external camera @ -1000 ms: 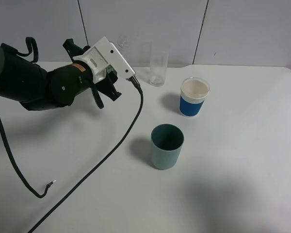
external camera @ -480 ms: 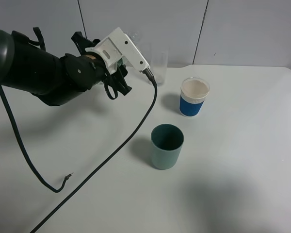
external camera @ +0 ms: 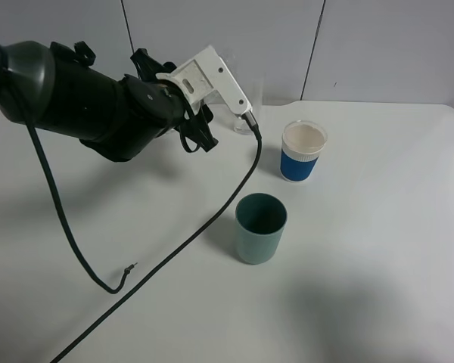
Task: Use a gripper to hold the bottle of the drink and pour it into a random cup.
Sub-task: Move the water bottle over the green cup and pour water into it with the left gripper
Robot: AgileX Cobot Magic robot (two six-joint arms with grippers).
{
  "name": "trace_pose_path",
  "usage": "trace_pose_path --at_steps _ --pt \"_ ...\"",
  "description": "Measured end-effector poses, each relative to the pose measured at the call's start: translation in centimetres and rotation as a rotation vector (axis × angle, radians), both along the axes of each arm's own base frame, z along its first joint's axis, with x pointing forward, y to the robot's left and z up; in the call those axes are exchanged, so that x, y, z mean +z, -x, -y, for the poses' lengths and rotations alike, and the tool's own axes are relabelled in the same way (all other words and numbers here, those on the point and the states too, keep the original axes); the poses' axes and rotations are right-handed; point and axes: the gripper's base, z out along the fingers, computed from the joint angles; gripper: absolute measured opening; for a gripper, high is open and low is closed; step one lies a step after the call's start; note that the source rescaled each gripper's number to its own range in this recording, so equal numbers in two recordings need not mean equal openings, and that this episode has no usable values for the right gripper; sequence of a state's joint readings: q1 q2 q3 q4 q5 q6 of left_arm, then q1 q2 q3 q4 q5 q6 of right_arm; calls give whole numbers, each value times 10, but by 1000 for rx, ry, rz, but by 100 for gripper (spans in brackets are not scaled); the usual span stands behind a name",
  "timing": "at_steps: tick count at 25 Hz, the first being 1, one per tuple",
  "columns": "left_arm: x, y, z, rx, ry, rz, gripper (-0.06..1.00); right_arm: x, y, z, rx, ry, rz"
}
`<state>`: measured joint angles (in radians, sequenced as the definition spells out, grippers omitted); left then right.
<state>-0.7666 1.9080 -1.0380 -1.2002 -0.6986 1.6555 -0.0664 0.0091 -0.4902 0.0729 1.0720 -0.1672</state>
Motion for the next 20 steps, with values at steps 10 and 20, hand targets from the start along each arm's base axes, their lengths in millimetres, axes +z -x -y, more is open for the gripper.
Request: trace_pose_path --at_steps 10,20 --pt "-4 -2 28 -28 -56 -41 1 0 0 0 0 0 0" --pt "-3 -5 45 -64 -124 -72 1 0 0 0 0 0 0"
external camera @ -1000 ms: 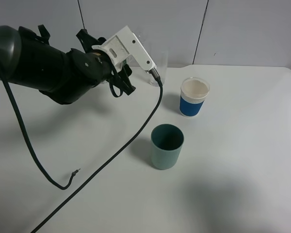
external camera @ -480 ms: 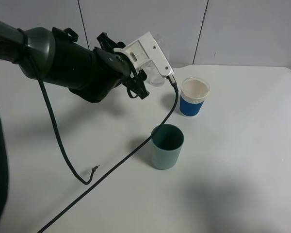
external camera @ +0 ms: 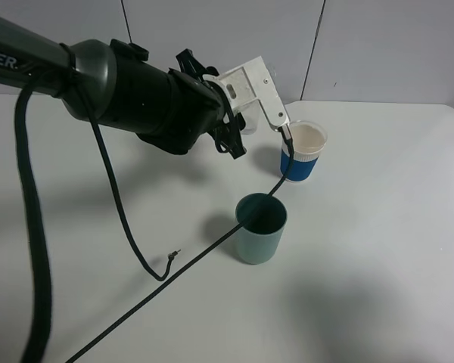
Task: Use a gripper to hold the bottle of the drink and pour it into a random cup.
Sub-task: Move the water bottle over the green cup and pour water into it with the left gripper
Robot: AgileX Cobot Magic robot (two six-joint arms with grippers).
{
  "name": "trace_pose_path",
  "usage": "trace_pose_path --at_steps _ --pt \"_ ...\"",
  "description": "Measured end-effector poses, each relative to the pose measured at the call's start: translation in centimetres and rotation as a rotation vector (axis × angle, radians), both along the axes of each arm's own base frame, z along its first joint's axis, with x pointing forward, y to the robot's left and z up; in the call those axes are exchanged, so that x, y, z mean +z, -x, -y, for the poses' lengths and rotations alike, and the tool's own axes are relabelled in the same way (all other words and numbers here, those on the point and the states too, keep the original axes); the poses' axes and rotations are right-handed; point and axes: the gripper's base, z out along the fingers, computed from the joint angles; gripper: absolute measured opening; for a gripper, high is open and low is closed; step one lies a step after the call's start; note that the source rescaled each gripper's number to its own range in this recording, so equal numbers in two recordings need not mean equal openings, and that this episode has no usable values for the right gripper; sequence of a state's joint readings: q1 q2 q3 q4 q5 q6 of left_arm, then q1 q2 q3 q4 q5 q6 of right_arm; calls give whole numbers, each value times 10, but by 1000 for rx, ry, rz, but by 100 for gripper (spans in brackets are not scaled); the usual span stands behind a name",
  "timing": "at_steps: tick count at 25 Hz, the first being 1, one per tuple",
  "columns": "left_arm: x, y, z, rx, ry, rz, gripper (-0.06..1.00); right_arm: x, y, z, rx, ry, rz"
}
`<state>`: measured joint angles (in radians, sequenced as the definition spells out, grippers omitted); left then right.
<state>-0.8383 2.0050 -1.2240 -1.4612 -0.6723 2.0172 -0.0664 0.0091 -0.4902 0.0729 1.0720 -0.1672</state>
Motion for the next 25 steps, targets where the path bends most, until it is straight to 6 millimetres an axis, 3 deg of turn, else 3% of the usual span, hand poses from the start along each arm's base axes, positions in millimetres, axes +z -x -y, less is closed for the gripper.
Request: trace_pose_path --at_steps 18,25 --pt "-10 5 -1 65 79 -117 2 0 0 0 0 0 0" --pt "-9 9 8 -8 70 -112 2 0 0 0 0 0 0"
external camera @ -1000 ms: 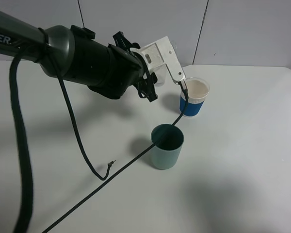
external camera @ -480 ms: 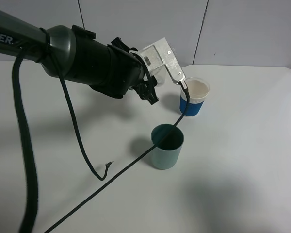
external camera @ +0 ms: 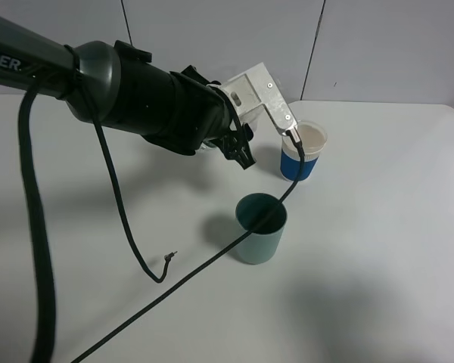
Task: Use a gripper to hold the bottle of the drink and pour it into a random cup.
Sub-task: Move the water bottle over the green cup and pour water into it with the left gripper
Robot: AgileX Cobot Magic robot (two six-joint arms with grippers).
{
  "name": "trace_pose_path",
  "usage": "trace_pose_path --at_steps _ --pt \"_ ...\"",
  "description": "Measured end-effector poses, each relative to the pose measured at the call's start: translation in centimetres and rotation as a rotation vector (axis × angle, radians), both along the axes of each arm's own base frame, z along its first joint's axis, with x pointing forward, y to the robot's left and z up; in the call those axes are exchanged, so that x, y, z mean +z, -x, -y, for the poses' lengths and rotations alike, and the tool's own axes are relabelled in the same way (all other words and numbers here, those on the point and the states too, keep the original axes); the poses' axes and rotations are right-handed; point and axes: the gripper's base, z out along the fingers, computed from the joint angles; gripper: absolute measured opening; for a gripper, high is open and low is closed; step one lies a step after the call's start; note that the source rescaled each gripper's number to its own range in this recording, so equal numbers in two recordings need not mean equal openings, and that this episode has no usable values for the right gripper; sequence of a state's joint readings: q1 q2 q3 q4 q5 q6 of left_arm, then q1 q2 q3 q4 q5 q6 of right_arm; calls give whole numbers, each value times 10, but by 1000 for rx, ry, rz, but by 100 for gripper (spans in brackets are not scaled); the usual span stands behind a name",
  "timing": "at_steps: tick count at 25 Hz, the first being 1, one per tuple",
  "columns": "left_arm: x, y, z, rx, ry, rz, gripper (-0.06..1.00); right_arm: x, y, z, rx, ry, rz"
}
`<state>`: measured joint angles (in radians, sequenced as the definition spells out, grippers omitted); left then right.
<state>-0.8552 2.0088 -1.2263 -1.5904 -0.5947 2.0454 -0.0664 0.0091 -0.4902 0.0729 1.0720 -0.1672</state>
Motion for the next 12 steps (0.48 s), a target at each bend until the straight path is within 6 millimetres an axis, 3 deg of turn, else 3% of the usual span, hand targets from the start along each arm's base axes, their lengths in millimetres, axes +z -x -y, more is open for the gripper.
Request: trace_pose_path --at_steps 12 --pt "5 2 17 -127 -66 87 2 0 0 0 0 0 0"
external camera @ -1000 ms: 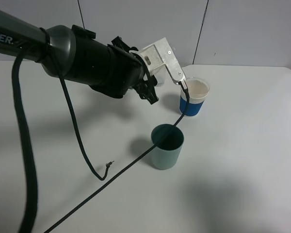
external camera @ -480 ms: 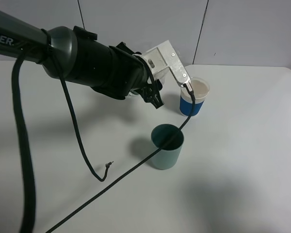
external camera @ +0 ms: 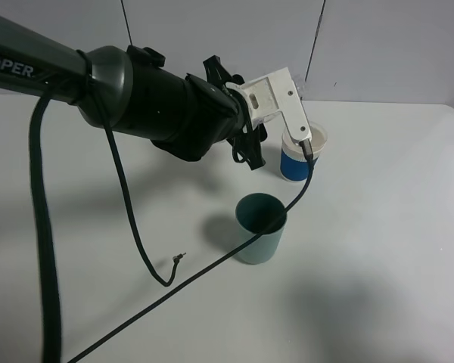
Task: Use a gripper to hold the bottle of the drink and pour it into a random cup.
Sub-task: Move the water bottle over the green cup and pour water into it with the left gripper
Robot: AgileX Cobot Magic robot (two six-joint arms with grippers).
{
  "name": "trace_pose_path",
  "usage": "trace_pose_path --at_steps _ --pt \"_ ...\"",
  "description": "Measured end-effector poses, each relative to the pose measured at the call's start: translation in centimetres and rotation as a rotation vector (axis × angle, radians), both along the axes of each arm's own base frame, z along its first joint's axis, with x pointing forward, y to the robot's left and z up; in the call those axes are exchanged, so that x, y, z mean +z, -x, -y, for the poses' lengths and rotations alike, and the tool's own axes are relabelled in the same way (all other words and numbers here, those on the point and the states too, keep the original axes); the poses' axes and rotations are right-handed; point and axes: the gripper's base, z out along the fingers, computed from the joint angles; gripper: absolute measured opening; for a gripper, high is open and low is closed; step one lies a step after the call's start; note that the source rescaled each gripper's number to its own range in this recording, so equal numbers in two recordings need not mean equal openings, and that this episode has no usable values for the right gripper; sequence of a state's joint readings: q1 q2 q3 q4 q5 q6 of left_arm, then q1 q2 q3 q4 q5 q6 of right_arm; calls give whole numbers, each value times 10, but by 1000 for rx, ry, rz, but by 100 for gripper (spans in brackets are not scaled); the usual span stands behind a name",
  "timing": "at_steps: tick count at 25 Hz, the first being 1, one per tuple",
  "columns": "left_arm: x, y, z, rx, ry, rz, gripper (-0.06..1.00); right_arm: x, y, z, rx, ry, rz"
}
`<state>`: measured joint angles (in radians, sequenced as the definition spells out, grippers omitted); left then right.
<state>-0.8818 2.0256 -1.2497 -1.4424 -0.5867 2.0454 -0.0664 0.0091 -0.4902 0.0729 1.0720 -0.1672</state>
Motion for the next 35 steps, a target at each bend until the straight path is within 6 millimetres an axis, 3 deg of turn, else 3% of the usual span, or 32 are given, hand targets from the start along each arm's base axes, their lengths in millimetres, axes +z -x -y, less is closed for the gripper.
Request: trace_pose_path --at_steps 25,35 --pt "10 -1 12 -153 -23 155 2 0 0 0 0 0 0" --pt "-4 3 1 -226 28 199 2 0 0 0 0 0 0"
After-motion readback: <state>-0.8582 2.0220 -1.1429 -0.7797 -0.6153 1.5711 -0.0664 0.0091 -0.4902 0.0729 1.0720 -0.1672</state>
